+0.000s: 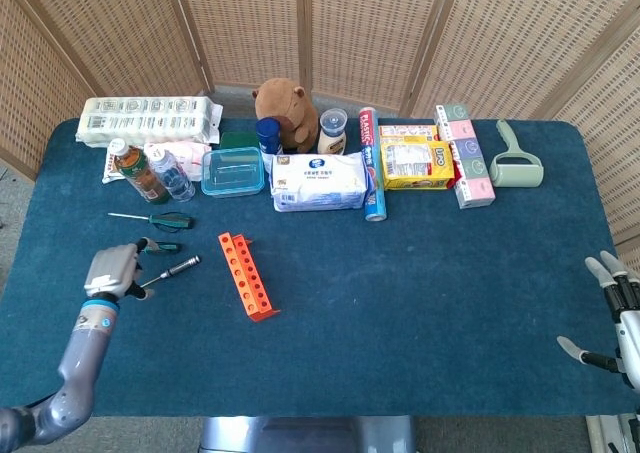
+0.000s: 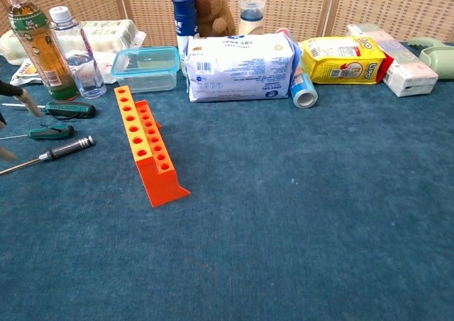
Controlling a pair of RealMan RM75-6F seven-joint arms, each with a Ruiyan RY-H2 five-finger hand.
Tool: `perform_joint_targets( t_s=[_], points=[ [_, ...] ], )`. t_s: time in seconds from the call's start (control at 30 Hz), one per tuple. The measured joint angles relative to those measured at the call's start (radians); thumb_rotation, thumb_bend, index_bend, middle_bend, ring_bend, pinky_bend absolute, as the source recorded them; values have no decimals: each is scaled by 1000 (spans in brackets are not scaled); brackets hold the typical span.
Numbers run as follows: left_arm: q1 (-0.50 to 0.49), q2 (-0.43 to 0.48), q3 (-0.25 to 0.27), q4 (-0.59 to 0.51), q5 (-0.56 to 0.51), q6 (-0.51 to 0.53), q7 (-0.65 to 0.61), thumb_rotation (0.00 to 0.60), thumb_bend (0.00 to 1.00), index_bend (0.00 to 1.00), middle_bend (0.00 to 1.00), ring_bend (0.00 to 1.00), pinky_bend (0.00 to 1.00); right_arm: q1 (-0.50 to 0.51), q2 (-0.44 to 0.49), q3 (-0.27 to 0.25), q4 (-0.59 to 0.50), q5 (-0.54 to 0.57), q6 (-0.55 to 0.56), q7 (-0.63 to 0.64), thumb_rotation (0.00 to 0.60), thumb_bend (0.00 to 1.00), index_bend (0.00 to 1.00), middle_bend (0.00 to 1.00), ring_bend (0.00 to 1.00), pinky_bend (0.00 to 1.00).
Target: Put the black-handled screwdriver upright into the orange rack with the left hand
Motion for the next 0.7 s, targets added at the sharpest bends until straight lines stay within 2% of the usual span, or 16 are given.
perform_joint_targets(
  t_s=[0.03, 0.07, 0.13, 0.2, 0.23, 0.3, 0.47, 0.7],
  points=[
    [-17, -6, 5, 1, -25, -6, 26, 600, 105, 288, 996, 959, 973, 0, 0, -1, 0, -1, 0, 2, 600, 51, 45, 0, 0, 0],
    [-29, -11, 9, 1, -44, -9, 44, 576, 101, 288, 996, 959, 973, 0, 0, -1, 0, -2, 0, 3, 600, 51, 46, 0, 0, 0],
    [-58, -22, 18, 3, -88, -12, 83, 452, 94, 288, 996, 959, 973, 1, 1, -2, 1, -4, -1, 7, 600, 51, 47, 0, 0, 0],
    [-81, -30, 25, 4, -123, -18, 106, 252, 80, 288, 996, 959, 973, 1, 2, -3, 1, -5, -2, 9, 600, 51, 49, 0, 0, 0],
    [-93, -33, 29, 5, -143, -24, 115, 197, 74, 287, 996, 959, 973, 1, 2, -3, 1, -5, -3, 11, 600, 51, 49, 0, 0, 0],
    [-113, -37, 30, 7, -170, -37, 124, 159, 69, 287, 996, 959, 973, 1, 2, -3, 2, -5, -4, 14, 600, 51, 51, 0, 0, 0],
    [-162, -57, 26, 28, -193, -59, 132, 158, 68, 287, 996, 959, 973, 3, 3, -3, 2, -3, -8, 18, 600, 50, 53, 0, 0, 0],
    [-186, -80, 40, 49, -164, -18, 147, 128, 65, 288, 996, 959, 973, 5, 7, -3, 4, -1, -12, 33, 600, 51, 55, 0, 0, 0]
  ],
)
